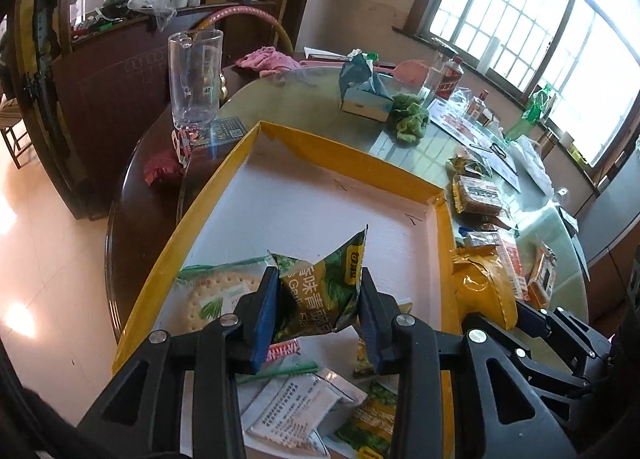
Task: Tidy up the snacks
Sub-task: 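Carry both packets over the yellow tray and open both tools to release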
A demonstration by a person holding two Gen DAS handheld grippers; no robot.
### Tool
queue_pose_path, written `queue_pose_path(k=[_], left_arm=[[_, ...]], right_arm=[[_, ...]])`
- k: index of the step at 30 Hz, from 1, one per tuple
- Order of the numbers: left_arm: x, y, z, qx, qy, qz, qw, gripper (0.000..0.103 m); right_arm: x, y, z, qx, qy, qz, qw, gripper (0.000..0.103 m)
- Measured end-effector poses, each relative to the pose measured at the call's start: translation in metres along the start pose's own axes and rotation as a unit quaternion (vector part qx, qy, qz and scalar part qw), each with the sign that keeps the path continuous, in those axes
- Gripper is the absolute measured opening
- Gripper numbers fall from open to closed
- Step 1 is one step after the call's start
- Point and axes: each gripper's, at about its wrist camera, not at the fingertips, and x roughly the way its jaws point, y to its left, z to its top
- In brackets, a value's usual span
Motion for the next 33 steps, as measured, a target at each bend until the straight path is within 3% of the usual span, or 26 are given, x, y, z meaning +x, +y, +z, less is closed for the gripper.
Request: queue_pose_path(k=[14, 18, 20, 23, 27, 33], left_arm=[[0.037, 0.023, 0.021, 0.000, 0.056, 0.020, 0.9982, 0.038], [0.047, 0.027, 0.022, -0.009, 0.069, 0.011, 0.9975, 0.047], [0.048, 0.029, 0.020, -0.014, 0.074, 0.002, 0.9972, 0.056], [0.040, 0.029, 0.019, -0.018, 0.059, 0.008, 0.9981, 0.070], [0.018, 0.018, 0.016, -0.008, 0.020, 0.032, 0.9993, 0.078], [-0.008, -0.020, 0.009, 0.015, -0.005, 0.028, 0.9995, 0.078]], right_arm=[[0.058, 0.024, 0.027, -0.015, 0.049, 0.024, 0.998, 0.046], [0.075, 0.026, 0.026, -0.008, 0.062, 0.019, 0.998, 0.048], [0.075, 0.023, 0.025, 0.002, 0.066, 0.023, 0.998, 0.055], [0.065, 0.021, 0.023, 0.004, 0.056, 0.019, 0.998, 0.068], [0.044, 0.020, 0.020, 0.001, 0.037, 0.023, 0.999, 0.072], [0.006, -0.001, 0.010, 0.018, 0.008, 0.056, 0.998, 0.077]])
